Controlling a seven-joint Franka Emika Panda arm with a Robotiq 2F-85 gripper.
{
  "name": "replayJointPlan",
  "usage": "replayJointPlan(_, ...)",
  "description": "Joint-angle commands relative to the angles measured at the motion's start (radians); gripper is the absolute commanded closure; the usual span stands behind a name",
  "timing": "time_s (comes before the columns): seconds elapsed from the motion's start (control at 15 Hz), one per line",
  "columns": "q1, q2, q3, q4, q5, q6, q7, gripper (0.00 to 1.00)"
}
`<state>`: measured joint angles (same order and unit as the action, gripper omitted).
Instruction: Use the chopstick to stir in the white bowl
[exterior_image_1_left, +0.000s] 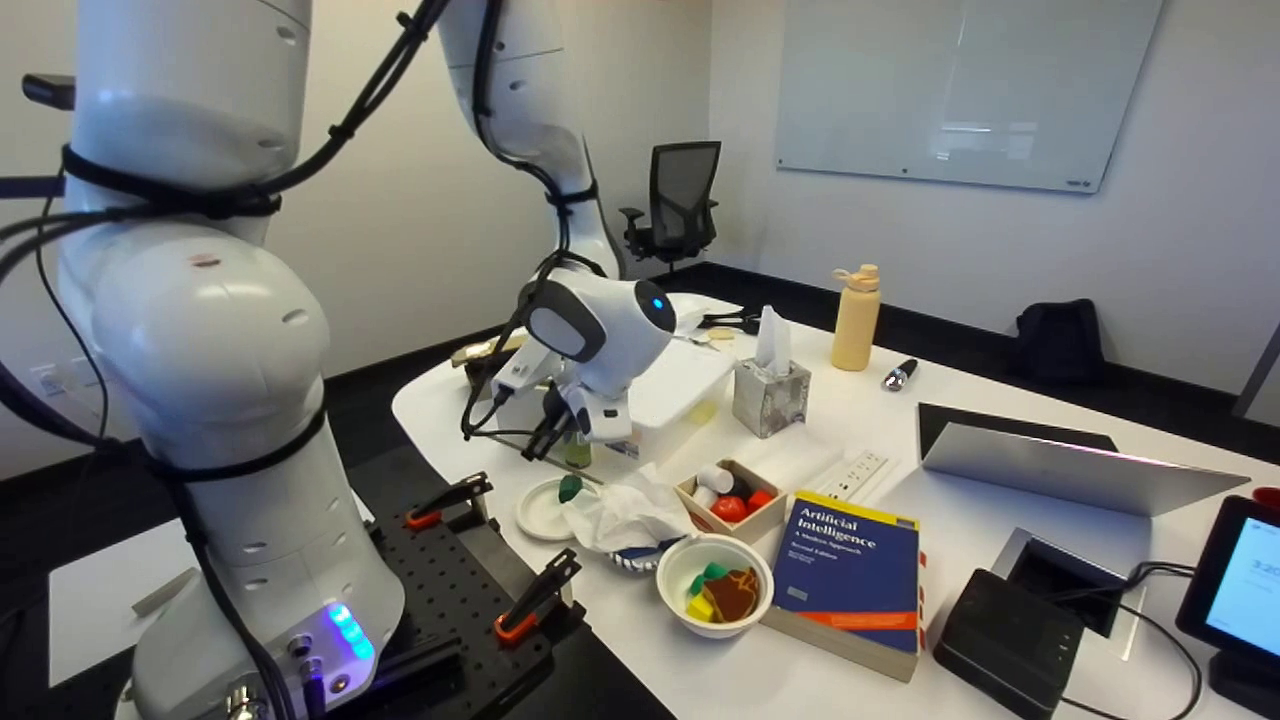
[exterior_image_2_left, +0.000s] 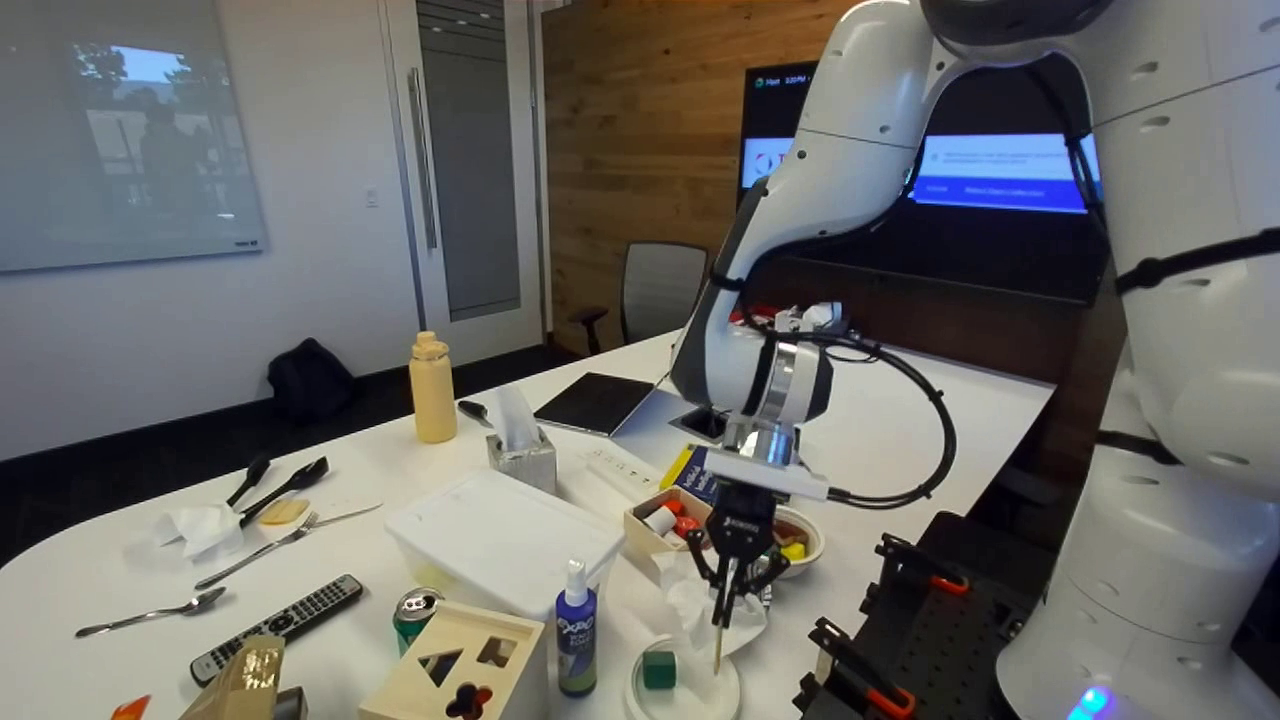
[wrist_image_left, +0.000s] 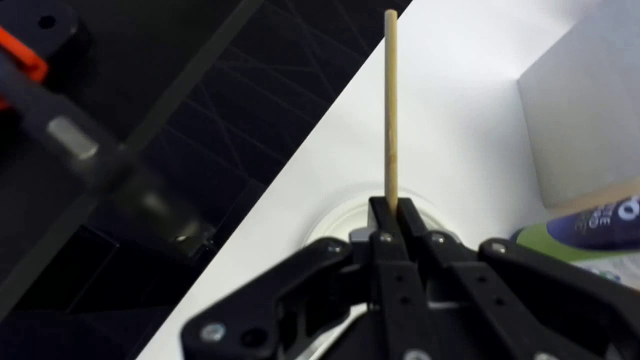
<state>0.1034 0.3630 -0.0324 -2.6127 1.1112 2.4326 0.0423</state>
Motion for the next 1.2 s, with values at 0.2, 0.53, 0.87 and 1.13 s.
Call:
replayJointPlan(0.2,0.203,0.055,0.185,0.039,-0.094,0.354,0.123,0.99)
replayJointPlan(0.53,0.256,0.152,0.174,0.069,-0.161,0.548,0.122,0.99)
replayJointPlan(0.87,0.197,0.278,0.194,0.187,-0.149,0.568,0.085,0.99)
replayJointPlan(1.13,0.189,0.374,0.181,0.283,-0.164,0.556,0.087,0.99)
